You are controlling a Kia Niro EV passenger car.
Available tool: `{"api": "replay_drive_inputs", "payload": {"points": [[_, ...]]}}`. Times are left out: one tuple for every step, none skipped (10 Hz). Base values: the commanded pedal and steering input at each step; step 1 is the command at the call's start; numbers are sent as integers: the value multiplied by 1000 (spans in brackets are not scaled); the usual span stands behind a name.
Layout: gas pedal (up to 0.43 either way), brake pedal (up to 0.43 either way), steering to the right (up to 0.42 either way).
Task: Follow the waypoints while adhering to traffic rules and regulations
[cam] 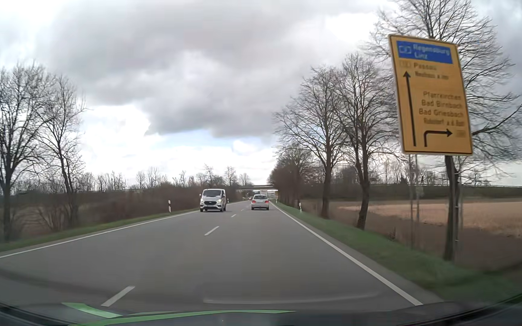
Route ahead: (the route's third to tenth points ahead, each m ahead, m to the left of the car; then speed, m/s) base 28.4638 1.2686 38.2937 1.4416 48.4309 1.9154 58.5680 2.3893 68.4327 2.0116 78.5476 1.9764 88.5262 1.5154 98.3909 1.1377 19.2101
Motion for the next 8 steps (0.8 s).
{"api": "replay_drive_inputs", "payload": {"points": [[197, 0, 1], [197, 0, 1], [197, 0, 1], [197, 0, 1], [197, 0, 1], [197, 0, 1], [197, 0, 1], [197, 0, 1]]}}
